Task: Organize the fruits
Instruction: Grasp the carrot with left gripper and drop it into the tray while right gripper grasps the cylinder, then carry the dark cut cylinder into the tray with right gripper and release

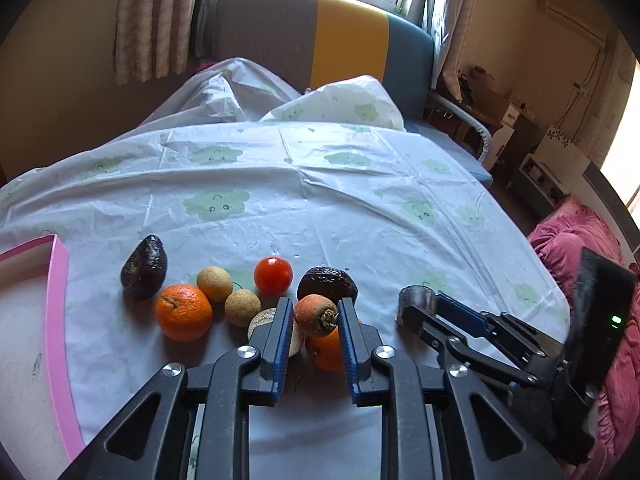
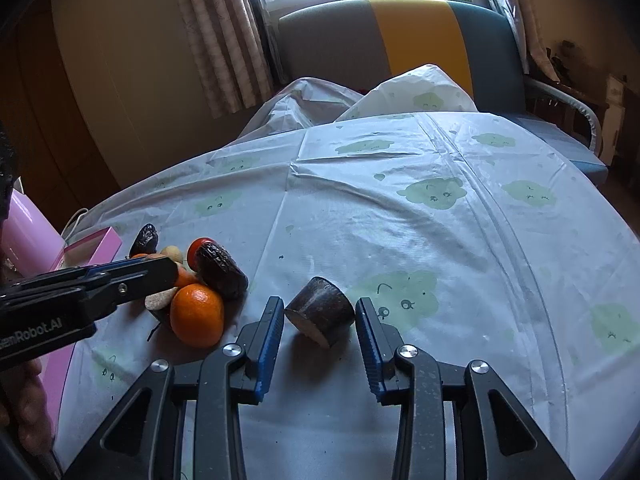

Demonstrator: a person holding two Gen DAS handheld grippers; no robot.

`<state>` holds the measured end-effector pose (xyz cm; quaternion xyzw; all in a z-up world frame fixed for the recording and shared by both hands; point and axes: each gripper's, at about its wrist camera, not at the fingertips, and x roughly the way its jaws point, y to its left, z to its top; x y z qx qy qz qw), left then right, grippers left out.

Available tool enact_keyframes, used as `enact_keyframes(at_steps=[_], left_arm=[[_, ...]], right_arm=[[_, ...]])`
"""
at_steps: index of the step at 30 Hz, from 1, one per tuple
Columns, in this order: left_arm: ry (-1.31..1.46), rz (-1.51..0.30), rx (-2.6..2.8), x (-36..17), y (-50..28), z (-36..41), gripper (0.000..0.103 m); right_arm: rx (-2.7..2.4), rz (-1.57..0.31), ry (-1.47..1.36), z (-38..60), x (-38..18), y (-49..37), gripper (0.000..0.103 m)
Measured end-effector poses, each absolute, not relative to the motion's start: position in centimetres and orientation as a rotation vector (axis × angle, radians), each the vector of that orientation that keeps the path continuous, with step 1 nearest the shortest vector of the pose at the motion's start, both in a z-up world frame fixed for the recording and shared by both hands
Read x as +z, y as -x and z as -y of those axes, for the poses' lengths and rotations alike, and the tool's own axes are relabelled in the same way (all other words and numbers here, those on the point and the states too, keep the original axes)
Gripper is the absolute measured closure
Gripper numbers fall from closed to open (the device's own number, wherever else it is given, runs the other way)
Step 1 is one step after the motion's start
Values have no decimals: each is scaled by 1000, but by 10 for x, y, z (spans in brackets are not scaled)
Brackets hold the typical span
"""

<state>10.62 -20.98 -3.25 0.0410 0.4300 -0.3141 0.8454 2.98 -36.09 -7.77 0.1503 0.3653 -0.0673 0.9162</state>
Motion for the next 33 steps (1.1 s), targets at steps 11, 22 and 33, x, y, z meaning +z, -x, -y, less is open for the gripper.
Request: enact_keyframes(at_steps=[11,22,33], left_arm=[[-16,-801,-483,12,-87,117,80],[10,-899,-80,-33,-91,-7,72],[70,-897,-69,-31,-55,-28,63]], right_arm=[[-139,-771,-288,359,-77,-31,66],[-115,-792,-243,336,-64,-20,67],[-65,-757,-164,298,-35,-6,67]])
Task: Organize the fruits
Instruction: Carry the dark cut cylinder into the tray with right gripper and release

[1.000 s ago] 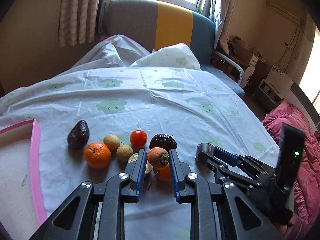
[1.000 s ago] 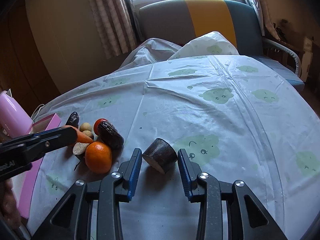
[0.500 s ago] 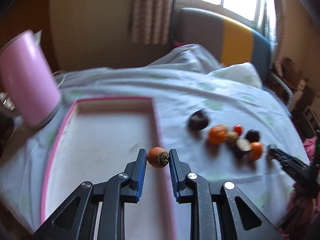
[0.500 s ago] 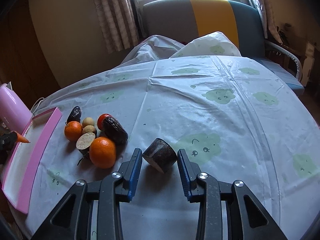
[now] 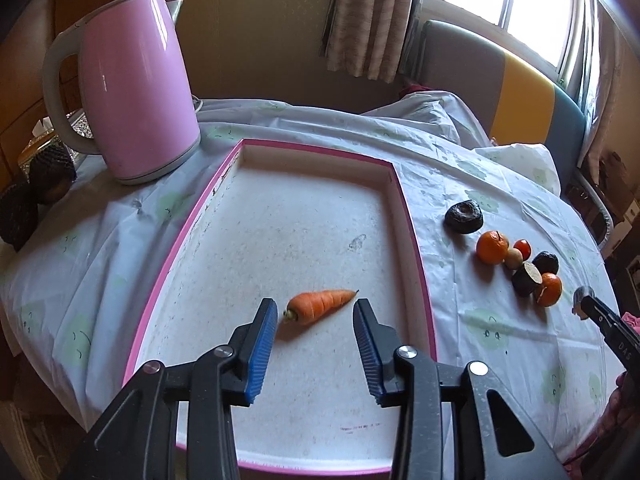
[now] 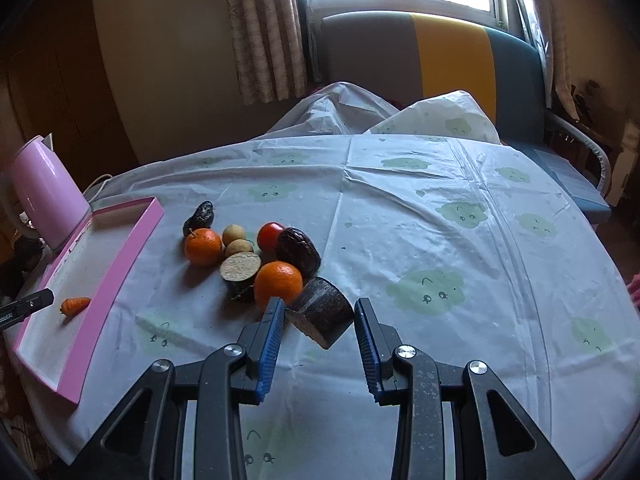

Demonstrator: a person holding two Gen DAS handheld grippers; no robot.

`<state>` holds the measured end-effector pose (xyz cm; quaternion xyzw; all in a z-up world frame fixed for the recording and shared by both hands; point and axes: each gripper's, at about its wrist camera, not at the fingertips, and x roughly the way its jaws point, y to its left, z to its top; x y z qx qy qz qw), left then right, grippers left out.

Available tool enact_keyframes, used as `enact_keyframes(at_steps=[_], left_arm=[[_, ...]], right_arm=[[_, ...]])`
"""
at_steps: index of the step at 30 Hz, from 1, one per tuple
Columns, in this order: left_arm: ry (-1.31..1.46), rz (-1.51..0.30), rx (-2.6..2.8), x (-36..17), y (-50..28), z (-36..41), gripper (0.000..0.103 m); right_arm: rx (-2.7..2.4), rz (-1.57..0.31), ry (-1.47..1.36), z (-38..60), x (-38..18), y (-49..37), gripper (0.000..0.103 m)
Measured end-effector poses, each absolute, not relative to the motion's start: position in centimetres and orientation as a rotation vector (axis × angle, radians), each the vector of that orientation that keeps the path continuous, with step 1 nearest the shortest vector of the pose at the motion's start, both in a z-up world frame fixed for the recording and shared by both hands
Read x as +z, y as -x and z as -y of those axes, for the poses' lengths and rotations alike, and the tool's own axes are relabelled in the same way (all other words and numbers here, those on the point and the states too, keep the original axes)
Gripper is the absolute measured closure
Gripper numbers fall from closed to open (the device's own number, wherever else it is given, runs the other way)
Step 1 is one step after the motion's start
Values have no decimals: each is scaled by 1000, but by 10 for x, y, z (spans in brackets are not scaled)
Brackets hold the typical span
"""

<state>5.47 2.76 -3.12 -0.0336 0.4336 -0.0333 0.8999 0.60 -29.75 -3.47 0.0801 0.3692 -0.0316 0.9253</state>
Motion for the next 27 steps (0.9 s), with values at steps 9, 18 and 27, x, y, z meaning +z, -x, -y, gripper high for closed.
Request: enact_keyframes(at_steps=[9,18,27], left_arm=[[89,-865,-36,-23,-41,-47,63],[123,-861,-3,-24,-31,-70,63],[181,-862,19,-28,-28,-88,63]], right_arm=[[208,-751,-136,214,-12,-17,67],[483,-813,-50,108,-14,-40,67],[524,-898,17,52,-37,-65,65]])
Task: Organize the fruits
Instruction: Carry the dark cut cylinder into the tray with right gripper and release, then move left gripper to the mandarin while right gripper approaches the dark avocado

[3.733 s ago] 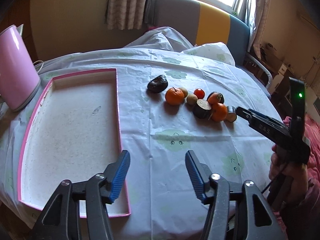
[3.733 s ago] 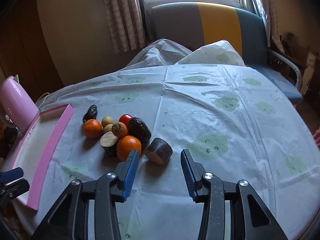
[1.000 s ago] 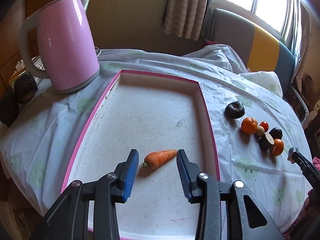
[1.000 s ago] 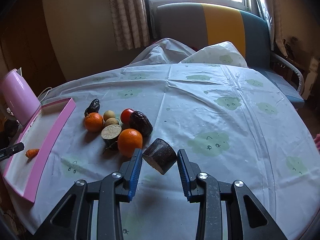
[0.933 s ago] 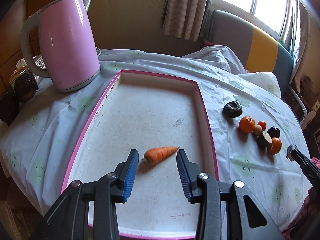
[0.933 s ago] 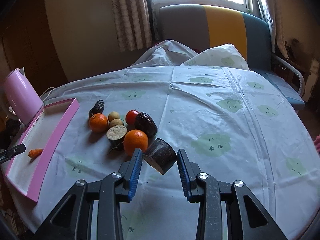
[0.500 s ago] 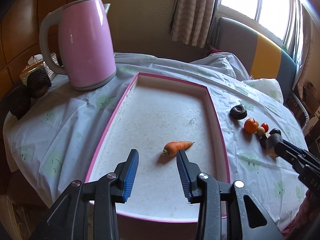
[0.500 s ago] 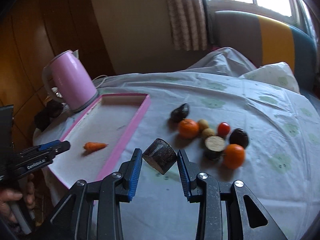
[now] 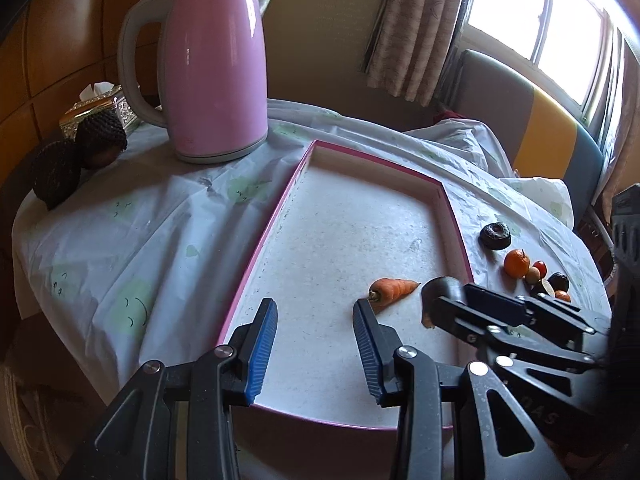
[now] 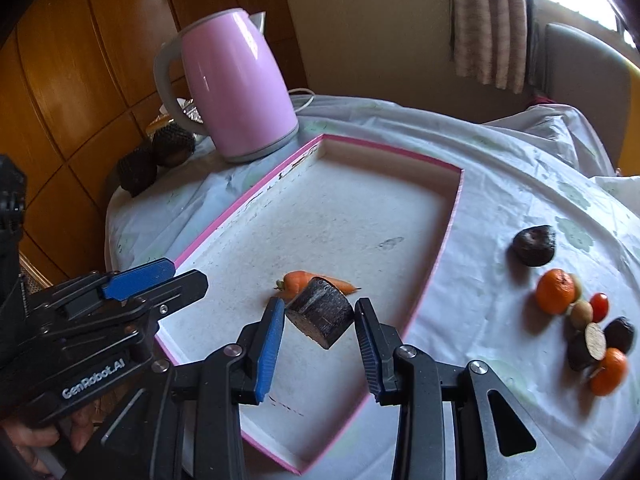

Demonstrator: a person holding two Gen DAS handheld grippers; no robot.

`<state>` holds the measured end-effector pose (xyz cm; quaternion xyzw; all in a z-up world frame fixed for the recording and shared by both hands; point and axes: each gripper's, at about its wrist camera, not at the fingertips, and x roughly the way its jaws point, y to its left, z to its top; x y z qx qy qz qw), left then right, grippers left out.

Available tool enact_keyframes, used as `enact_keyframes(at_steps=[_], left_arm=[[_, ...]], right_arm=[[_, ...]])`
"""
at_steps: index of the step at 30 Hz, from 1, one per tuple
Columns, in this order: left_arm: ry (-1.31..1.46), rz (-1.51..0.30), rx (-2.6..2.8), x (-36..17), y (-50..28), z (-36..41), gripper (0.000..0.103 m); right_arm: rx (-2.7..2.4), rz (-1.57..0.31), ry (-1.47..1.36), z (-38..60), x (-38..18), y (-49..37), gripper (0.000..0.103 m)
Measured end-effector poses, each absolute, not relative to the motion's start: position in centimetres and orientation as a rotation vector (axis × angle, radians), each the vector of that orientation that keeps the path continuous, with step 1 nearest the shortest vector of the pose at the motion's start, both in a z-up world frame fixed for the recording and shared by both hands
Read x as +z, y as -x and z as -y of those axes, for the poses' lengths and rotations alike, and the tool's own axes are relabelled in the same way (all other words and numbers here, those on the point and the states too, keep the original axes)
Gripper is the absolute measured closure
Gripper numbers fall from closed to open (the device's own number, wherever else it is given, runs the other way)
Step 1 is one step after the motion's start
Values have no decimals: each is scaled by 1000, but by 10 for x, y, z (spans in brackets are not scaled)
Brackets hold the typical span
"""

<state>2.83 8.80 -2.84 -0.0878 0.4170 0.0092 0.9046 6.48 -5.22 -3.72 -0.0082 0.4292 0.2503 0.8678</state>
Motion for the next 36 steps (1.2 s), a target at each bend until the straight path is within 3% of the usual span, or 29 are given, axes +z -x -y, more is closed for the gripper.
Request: enact_keyframes(at_steps=[3,6,17,36], left_arm=[[180,-864,24,-29,-28,-88,63],[178,-860,25,-29,-27,-87,63],[144,-857,1,-26,-25,-72,63],[58,-857,-109,-22,-21,-29,63]], right_arm=[[510,-910,16,48,-44,-65,65],[481,-901,19,50,-45,-60,55],[356,-798,-10,85,-24,-38,53],[120,-787,-103,167,-32,-24,53]])
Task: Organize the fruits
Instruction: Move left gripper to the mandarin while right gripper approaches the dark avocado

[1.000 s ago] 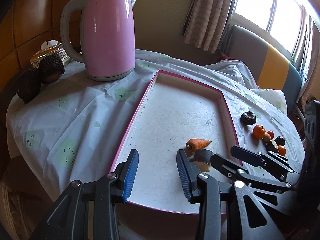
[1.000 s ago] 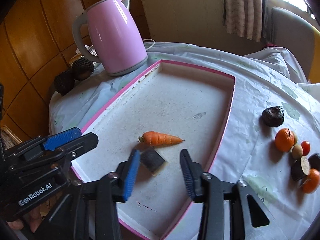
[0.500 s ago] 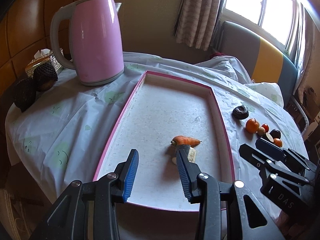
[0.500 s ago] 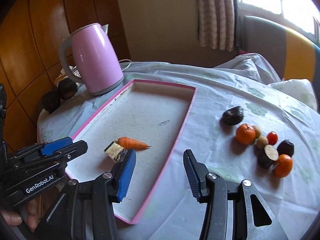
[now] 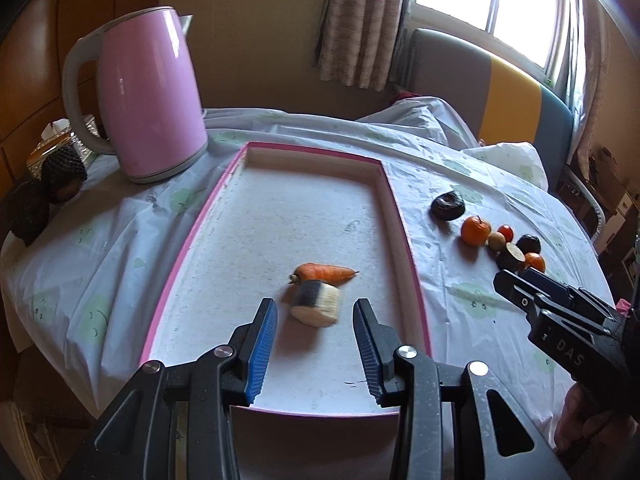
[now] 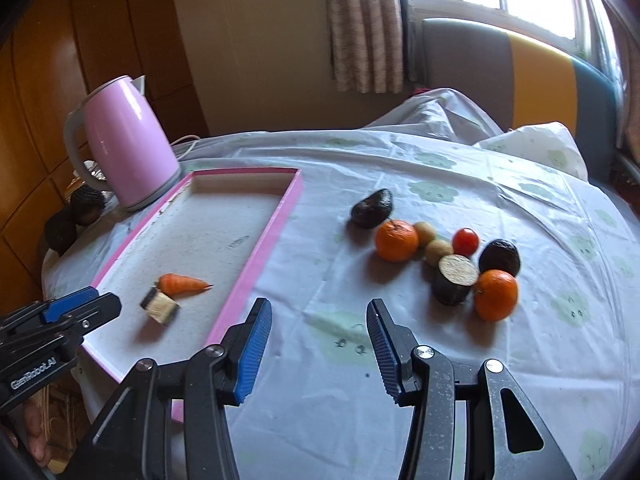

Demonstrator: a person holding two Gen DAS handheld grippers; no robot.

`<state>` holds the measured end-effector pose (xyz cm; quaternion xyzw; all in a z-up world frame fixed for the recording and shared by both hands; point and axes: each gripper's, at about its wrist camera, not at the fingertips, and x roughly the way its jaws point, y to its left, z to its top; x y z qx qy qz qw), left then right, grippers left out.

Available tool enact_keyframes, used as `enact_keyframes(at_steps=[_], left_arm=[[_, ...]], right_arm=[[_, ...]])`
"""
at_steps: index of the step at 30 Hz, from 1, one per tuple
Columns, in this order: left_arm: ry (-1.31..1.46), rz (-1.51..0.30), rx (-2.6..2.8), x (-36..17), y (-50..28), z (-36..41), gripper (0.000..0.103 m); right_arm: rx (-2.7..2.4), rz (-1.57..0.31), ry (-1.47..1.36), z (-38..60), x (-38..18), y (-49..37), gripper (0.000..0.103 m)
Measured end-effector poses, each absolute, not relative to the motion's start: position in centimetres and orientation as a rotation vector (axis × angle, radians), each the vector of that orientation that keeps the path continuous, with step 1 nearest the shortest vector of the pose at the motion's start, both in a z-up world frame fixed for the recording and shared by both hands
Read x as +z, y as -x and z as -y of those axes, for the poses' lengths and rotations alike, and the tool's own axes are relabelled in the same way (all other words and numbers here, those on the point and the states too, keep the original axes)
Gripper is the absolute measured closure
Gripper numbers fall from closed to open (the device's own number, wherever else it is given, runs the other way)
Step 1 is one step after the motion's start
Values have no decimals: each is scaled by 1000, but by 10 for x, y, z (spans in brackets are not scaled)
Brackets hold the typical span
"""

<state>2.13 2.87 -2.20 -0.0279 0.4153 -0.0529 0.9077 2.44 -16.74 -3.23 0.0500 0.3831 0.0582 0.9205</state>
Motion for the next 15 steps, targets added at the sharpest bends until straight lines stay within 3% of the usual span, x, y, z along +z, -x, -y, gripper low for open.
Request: enact_keyframes(at_steps=[15], left_arm=[[41,-901,-172,-22,-34,-1,63]], right_arm=[[-61,-807,-189,237,-50,-19,53]])
